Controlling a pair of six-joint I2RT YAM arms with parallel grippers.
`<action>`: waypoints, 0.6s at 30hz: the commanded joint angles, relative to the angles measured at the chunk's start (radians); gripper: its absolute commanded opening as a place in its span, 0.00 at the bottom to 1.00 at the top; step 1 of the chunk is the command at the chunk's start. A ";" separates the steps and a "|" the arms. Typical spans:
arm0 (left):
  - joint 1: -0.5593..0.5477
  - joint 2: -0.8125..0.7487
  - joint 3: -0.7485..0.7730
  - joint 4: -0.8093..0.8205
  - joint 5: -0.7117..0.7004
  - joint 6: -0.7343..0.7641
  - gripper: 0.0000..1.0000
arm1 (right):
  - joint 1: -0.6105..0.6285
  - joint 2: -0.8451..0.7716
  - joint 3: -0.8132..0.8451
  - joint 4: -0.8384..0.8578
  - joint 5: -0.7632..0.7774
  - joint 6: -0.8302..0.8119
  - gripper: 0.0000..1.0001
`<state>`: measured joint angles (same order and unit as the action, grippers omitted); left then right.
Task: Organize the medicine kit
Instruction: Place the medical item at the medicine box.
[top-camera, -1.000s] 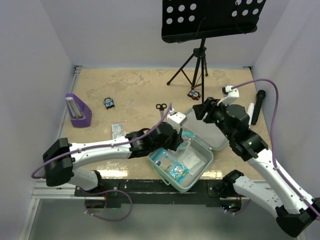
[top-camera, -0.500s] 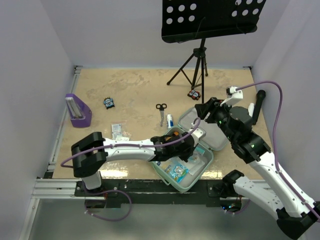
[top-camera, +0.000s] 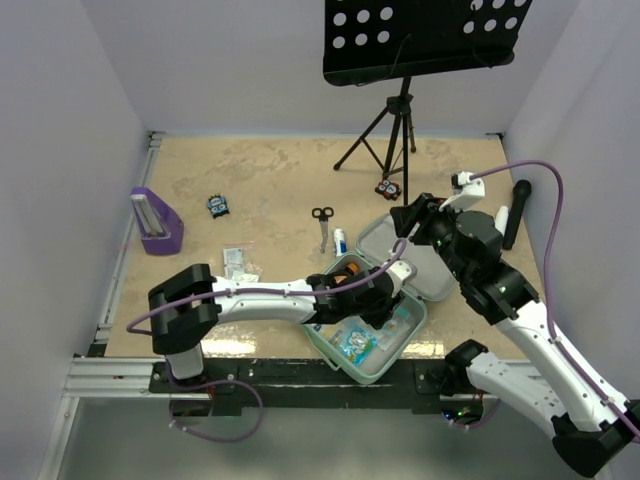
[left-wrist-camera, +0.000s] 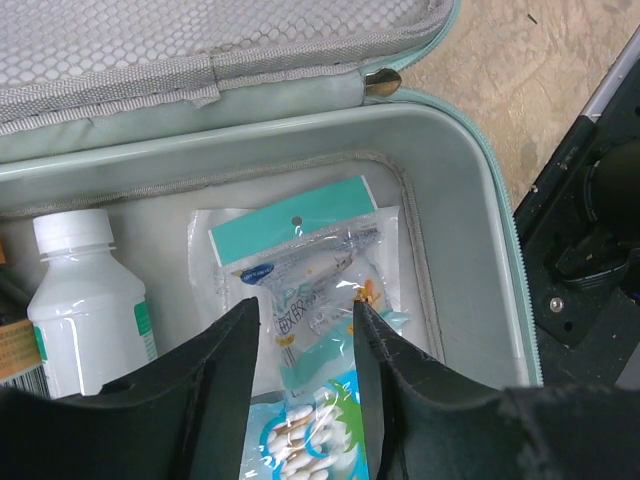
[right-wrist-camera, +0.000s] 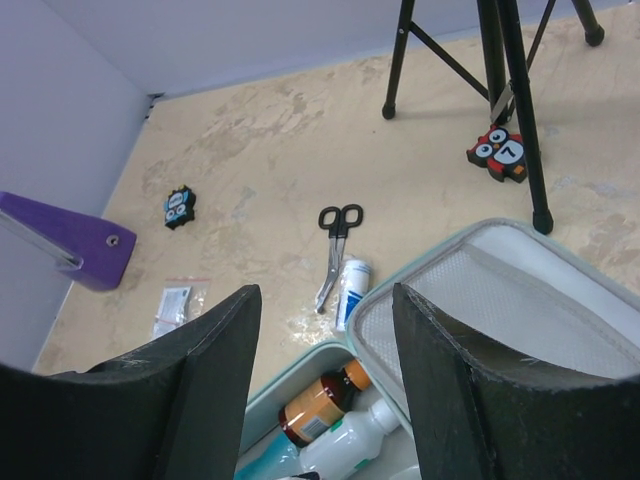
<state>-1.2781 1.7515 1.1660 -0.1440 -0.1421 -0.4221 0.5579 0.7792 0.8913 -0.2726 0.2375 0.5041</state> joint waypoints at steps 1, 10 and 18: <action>-0.007 -0.055 -0.002 0.004 -0.008 0.022 0.50 | 0.004 0.000 0.006 0.035 0.000 -0.003 0.60; 0.069 -0.341 -0.196 0.087 -0.171 -0.039 0.54 | 0.005 0.000 -0.006 0.038 -0.004 0.001 0.60; 0.385 -0.469 -0.223 -0.038 -0.292 -0.147 0.54 | 0.004 0.008 -0.015 0.055 -0.032 0.001 0.60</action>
<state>-0.9604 1.2263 0.8764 -0.1123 -0.3134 -0.5049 0.5606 0.7853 0.8902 -0.2672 0.2184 0.5045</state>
